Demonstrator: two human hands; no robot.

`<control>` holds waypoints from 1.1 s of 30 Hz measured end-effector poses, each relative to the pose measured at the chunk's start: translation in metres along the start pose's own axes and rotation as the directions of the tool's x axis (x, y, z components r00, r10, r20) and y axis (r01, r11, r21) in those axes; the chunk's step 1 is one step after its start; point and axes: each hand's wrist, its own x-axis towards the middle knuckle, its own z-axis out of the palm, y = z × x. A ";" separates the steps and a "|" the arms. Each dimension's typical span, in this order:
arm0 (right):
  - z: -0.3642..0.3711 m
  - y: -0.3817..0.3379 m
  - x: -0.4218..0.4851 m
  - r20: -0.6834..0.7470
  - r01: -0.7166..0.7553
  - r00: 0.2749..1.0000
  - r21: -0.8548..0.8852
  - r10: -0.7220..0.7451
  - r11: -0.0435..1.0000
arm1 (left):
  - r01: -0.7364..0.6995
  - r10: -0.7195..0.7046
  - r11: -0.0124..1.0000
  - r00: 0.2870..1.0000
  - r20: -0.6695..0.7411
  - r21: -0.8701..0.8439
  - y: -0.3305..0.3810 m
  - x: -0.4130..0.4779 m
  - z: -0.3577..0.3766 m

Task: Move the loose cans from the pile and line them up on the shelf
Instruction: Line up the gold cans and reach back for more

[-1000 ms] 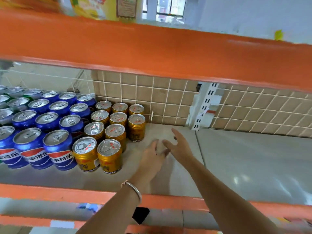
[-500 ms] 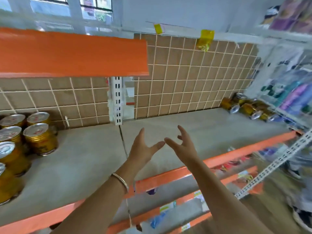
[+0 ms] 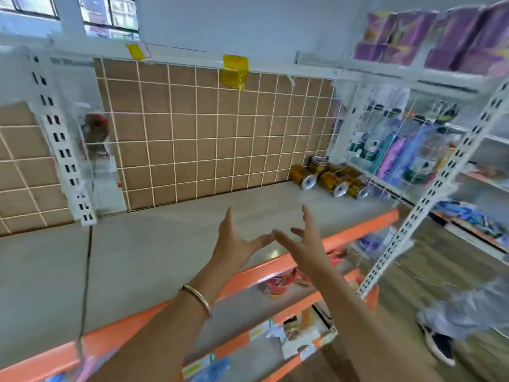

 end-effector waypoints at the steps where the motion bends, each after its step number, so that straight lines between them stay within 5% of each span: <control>1: -0.010 0.004 0.004 -0.012 -0.004 1.000 -0.003 0.004 1.000 | -0.003 0.003 1.000 1.000 0.013 -0.005 0.004 0.004 0.010; 21: -0.121 0.072 0.179 -0.153 -0.154 0.975 0.067 0.163 0.986 | 0.012 0.011 0.993 0.983 0.184 -0.120 0.058 0.181 0.164; 33: -0.164 0.132 0.299 -0.088 -0.362 0.932 -0.242 0.352 0.900 | 0.338 -0.330 0.936 0.939 0.092 -0.097 0.048 0.283 0.235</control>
